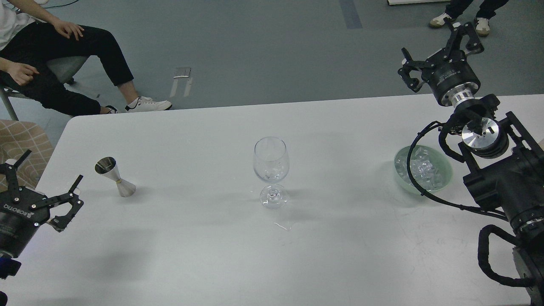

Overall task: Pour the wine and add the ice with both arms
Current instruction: 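Lower the open left gripper beside the metal cup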

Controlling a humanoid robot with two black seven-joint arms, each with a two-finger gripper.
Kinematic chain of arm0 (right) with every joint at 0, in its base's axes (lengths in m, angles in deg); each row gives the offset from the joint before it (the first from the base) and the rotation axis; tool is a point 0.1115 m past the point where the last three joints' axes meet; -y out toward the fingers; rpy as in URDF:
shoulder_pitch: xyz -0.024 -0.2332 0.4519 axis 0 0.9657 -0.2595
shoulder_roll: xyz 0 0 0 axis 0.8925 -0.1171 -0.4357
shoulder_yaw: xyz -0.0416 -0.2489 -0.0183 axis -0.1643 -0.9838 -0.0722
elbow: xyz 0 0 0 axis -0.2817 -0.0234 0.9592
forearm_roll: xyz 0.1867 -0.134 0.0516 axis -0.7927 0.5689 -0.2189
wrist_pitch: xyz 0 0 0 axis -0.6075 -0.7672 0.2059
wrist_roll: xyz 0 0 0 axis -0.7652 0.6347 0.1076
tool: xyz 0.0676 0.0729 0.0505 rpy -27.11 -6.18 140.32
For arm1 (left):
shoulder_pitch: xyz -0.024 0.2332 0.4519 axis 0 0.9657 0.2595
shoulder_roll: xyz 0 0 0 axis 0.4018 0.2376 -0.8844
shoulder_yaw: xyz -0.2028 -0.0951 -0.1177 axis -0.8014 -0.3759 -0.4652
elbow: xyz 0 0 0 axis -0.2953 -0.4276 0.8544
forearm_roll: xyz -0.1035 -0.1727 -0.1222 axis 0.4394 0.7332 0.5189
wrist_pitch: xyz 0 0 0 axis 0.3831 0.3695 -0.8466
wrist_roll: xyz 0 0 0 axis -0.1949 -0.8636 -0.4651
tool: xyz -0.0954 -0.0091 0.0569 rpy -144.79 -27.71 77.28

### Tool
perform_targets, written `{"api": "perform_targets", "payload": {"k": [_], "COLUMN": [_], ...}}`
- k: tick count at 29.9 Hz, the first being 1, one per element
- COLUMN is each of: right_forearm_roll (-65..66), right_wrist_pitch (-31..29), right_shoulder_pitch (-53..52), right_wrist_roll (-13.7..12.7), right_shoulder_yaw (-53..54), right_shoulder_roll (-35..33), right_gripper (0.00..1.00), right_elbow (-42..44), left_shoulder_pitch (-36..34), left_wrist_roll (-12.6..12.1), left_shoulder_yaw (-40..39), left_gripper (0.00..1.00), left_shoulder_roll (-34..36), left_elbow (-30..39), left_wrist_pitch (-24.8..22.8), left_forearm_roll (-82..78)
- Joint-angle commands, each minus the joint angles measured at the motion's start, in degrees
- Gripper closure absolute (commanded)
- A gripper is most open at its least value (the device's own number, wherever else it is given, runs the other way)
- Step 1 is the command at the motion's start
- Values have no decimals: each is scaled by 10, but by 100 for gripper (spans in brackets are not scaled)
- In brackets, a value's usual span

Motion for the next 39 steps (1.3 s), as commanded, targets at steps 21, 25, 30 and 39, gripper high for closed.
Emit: {"api": "perform_targets", "payload": {"k": [21, 25, 30, 39], "right_forearm_roll": [0, 0, 0, 0], "right_wrist_pitch": [0, 0, 0, 1], "right_shoulder_pitch": [13, 13, 15, 16], "right_wrist_roll": [0, 0, 0, 0], "right_shoulder_yaw": [1, 0, 0, 0], "right_shoulder_roll": [1, 1, 1, 2], "right_gripper": [0, 0, 0, 0], "right_elbow": [-4, -4, -4, -4], "left_shoulder_pitch": [-28, -29, -29, -38], "left_wrist_roll": [-65, -61, -59, -59], "left_shoulder_yaw": [-16, -16, -12, -17], "left_gripper": [1, 1, 1, 1], "left_shoulder_roll": [-158, -160, -160, -162], "left_elbow": [-6, -6, -6, -7], "left_wrist_pitch": [108, 124, 128, 131], "left_forearm_roll": [-6, -8, -12, -21]}}
